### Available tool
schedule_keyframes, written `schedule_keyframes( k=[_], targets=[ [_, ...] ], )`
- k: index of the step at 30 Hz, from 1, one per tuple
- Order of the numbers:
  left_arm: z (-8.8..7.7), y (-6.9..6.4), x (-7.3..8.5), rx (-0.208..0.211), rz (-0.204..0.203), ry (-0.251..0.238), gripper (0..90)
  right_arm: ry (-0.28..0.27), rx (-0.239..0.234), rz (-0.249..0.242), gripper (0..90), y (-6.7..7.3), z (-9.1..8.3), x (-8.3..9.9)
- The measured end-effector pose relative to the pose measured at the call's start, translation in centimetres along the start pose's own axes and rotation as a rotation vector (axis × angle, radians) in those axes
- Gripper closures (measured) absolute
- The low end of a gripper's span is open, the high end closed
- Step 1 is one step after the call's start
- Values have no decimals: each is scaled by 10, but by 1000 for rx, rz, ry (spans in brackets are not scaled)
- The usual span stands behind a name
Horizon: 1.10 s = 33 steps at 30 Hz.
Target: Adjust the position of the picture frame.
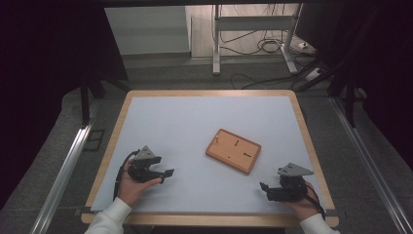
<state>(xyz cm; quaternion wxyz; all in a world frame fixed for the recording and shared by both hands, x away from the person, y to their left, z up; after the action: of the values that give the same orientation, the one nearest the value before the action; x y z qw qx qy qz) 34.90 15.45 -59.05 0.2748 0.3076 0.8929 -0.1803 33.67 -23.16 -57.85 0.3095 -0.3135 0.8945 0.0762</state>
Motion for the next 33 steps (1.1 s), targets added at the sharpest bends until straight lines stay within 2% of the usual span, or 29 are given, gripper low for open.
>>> schedule_keyframes(
  k=[3,6,8,10,12,14,18,24,28,33],
  targets=[
    [0,0,-1,2,-10,-1,239,-3,3,9,119,-2,0,0],
    [-1,-2,-2,7,0,0,255,-3,11,13,119,-4,0,0],
    [1,-6,-6,11,28,6,256,6,17,17,119,-5,0,2],
    [1,-7,-8,8,34,6,255,9,15,21,120,-5,1,2],
    [1,-10,-14,6,54,2,254,16,-3,30,119,-4,1,3],
    [-1,-13,-21,6,62,-8,256,9,-15,40,120,-2,1,2],
    [-1,-15,-27,16,88,-9,252,-3,-4,42,119,-2,-1,1],
    [0,-19,-33,30,99,-7,257,-5,-4,44,122,-2,-2,1],
    [-1,-25,-43,30,125,-20,274,-9,-2,46,123,-3,-2,0],
    [-1,-29,-56,40,108,-33,283,-16,-2,55,122,-1,-3,-1]
  ],
)
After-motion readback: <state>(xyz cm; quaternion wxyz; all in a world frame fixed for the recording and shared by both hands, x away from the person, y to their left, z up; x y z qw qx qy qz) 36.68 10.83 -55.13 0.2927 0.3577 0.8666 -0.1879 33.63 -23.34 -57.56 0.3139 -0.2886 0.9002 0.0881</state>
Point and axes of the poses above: each handheld gripper's, and its own axes: z roughly forward along the jaws, x roughly out of its underside, y roughly to its left, the point moved 9 cm from there along z, roughly forward along the jaws, and after that the axes turned 11 degrees about y, right-handed, at the moved point
